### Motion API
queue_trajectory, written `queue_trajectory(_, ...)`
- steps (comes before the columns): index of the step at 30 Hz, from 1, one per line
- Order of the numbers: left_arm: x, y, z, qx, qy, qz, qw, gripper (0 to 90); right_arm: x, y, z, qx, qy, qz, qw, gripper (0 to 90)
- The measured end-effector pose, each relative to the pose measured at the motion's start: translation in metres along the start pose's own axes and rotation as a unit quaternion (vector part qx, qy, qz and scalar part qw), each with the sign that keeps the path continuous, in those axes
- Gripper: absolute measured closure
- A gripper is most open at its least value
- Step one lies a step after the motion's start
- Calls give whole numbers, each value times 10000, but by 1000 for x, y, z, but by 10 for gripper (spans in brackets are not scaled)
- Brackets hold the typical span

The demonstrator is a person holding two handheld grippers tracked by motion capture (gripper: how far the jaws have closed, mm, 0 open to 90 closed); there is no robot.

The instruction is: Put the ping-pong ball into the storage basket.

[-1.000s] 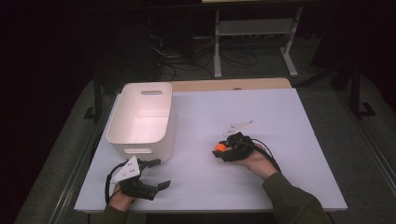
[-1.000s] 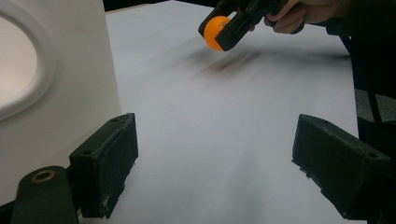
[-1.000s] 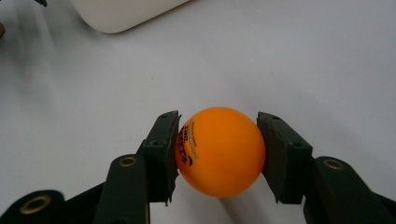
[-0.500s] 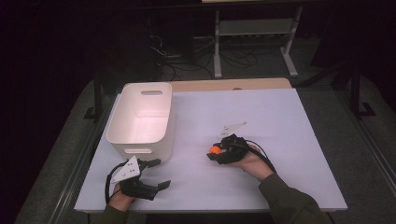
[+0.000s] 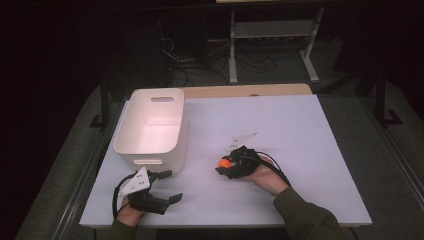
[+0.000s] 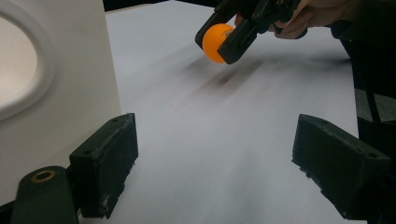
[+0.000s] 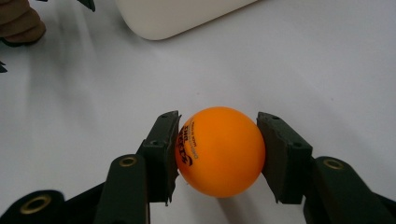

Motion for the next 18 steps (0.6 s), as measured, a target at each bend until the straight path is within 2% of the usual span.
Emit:
queue_trajectory(8,0,0,0,-10,-11,18,10000,141,-6,2,-4,-16,-20,19,10000,495)
queue_trajectory(18,0,0,0,-9,-21,4,10000,141,-14,-5,-4,-18,-6,109,9999,494)
Point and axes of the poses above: each handheld gripper's, and its own axes: y roughly forward along the jaws, x roughly out of its underside, z roughly to its right, the point moved 5 cm from there along y, roughly forward along the jaws, and after that the axes turned 8 degrees about y, right-handed, at the moved point
